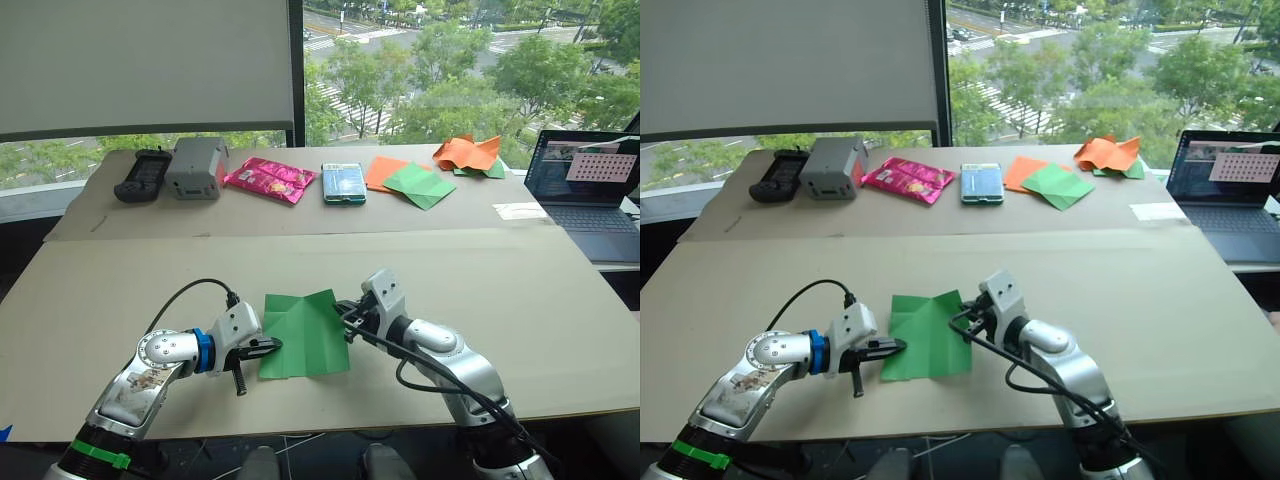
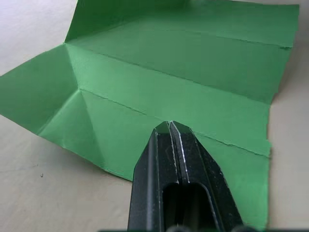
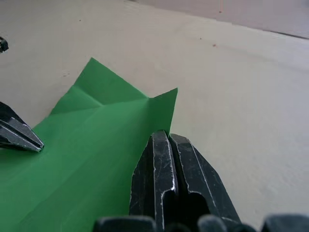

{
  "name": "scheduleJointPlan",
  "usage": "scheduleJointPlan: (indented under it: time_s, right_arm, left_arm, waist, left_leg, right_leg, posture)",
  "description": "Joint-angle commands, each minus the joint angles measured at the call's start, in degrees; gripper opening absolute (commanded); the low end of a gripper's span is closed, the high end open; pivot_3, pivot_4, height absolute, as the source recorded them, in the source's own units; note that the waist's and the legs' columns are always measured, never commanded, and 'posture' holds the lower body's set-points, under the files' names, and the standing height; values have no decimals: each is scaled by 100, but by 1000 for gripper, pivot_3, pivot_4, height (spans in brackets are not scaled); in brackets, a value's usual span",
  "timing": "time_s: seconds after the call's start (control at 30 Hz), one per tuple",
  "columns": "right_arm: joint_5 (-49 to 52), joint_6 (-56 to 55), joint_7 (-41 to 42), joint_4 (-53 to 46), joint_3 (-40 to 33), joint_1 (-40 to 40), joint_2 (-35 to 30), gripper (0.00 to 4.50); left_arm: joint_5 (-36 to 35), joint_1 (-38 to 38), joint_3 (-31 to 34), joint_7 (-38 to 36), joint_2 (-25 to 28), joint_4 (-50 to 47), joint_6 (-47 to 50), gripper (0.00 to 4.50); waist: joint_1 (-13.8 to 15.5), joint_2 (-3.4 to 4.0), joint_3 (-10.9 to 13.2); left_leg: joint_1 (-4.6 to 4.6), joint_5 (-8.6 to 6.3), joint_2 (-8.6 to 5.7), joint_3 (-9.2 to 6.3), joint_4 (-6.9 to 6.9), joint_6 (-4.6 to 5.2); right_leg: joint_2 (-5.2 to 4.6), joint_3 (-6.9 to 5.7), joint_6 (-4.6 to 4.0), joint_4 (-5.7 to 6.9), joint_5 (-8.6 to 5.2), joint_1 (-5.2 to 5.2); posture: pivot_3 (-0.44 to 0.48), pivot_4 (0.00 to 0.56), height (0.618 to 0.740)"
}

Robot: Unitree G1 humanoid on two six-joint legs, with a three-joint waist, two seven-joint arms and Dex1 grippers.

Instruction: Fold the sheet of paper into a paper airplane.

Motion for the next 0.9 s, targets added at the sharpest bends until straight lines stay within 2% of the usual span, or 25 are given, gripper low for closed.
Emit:
scheduleJointPlan:
  time_s: [0.03, 0.27, 0.43, 0.57, 0.73, 0.9]
  right_arm:
    - [-1000, -990, -204, -455, 638, 152, -332, 46]
    - [-2864, -2084, -190, -120, 1785, -3, -1031, 46]
    - [-3586, -2361, 111, 137, 2172, -279, -1063, 46]
    - [-3736, -2228, 474, 363, 2255, -408, -933, 46]
    - [-3862, -2171, 676, 483, 2223, -400, -801, 46]
    - [-3967, -2168, 741, 549, 2190, -351, -681, 46]
  left_arm:
    - [-90, -87, 92, -110, 82, -8, -32, 0]
    - [-136, -163, 114, -330, 216, 16, 53, 0]
    - [-181, -321, 158, -418, 245, 137, 95, 0]
    - [-325, -605, 213, -437, 170, 255, 237, 0]
    - [-720, -1289, 324, -402, -246, 695, 603, 0]
    - [-308, -1804, -79, -412, -530, 1557, 259, 0]
  waist:
    - [-1, -1, 0]
    - [-1, -13, 8]
    - [9, -31, 19]
    - [23, -36, 22]
    - [27, -43, 18]
    - [4, -41, 15]
  left_leg:
    - [1, -1, 0, 1, 0, -1]
    - [3, -2, 0, 3, 1, -3]
    - [4, -1, 0, 4, 1, -3]
    - [5, 0, 0, 3, 2, -1]
    - [9, 7, 0, 2, 4, 11]
    - [17, 27, 0, 1, 5, 43]
  right_leg:
    - [-1, 0, 0, 0, 0, -1]
    - [-3, 0, -1, -3, -1, -7]
    - [-2, 0, -1, -3, -1, -5]
    - [-1, 0, -1, -1, 0, 0]
    - [2, -1, 0, 2, 0, 9]
    - [5, 0, 1, 9, 0, 17]
  posture:
    - [0, 150, 718]
    - [0, 150, 718]
    - [0, 150, 718]
    - [0, 150, 718]
    - [0, 150, 718]
    - [0, 150, 718]
